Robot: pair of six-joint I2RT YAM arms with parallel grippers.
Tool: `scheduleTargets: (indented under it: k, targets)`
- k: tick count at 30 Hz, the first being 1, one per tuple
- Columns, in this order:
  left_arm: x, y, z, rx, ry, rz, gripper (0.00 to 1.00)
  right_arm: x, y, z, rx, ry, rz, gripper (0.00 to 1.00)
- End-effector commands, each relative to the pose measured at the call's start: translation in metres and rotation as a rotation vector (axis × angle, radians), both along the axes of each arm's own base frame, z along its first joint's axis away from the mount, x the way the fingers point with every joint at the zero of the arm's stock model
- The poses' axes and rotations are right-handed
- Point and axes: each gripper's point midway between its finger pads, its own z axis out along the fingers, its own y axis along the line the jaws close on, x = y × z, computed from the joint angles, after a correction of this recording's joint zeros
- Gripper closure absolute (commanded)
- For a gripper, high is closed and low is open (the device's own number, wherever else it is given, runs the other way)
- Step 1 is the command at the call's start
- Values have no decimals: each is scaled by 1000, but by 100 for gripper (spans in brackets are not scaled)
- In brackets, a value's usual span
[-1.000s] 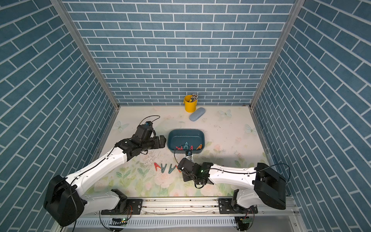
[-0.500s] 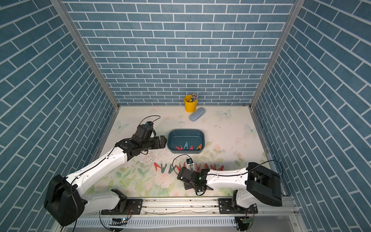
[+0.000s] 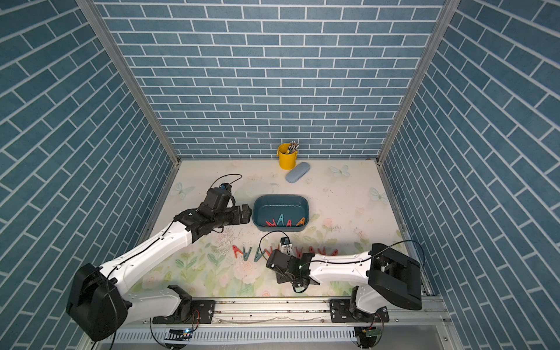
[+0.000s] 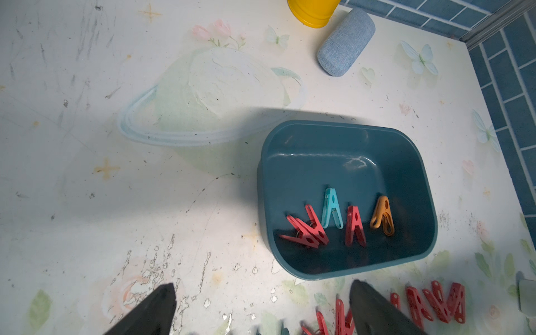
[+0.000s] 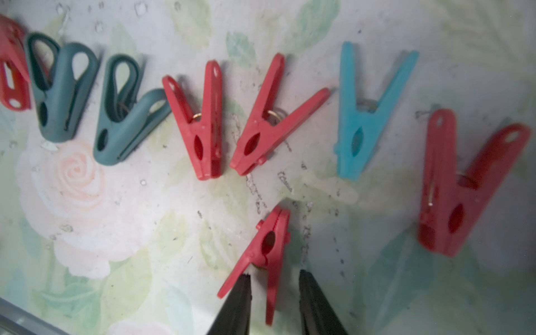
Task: Take the clothespins out of the storage box
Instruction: Place the clothespin at the center of the board.
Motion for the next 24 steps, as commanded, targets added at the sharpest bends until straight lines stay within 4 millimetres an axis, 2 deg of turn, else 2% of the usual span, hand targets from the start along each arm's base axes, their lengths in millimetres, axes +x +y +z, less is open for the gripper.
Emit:
scheduleTargets:
  k: [1,6,7,11,18,21,24]
  targets:
    - [6,-4,2,-18,-5,0,0,20,2,30,30,-65,-8,59]
    - [8,-12,2,-48,2,-21,0,53,1,57,66,-131,-35,47]
    - [9,-14,2,-54,5,-24,0,60,1,62,73,-145,-39,41]
    - [12,-19,-3,-66,25,-24,0,89,1,81,93,-197,-40,30]
    - [17,-32,-10,-79,51,-24,3,136,-6,103,103,-264,-61,6]
    - [19,-41,-17,-63,68,-29,7,154,-12,109,114,-281,-71,0]
    - [22,-50,-24,-43,86,-28,11,169,-18,112,121,-289,-82,1]
